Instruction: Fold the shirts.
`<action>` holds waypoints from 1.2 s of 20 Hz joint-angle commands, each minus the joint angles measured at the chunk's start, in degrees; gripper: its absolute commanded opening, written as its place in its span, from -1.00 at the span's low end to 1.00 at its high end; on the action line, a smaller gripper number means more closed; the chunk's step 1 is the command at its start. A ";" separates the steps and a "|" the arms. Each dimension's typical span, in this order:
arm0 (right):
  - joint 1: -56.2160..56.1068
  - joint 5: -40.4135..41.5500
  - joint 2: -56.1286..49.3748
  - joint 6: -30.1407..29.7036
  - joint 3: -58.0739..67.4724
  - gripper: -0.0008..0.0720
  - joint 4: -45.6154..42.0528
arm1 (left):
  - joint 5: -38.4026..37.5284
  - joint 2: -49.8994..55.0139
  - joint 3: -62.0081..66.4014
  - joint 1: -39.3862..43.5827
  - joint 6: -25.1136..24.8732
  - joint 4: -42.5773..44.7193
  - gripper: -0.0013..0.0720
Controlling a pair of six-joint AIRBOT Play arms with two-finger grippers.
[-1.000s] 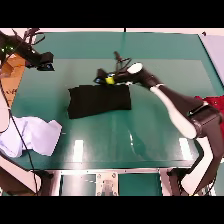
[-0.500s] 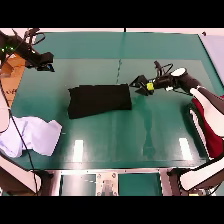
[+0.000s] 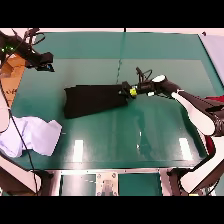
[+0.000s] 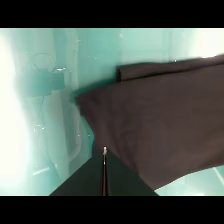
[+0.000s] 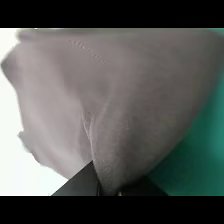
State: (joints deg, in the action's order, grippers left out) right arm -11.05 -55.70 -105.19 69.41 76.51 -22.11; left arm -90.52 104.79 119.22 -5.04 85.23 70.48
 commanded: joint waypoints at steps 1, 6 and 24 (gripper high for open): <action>0.11 -2.58 0.57 0.79 6.29 -0.92 3.61 | -0.20 -0.04 0.00 -0.02 -0.17 0.00 -0.90; 11.93 -3.32 12.20 7.43 13.44 -0.92 -0.52 | -0.66 -0.04 0.00 -0.02 -0.17 0.00 -0.90; 81.68 -19.82 48.43 42.03 -3.78 -0.92 -41.70 | -3.04 -0.04 0.00 -0.02 -0.22 -0.15 -0.90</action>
State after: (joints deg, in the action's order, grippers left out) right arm 61.84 -71.96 -61.65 107.98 79.83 -56.31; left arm -93.49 104.79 119.22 -5.02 85.03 70.35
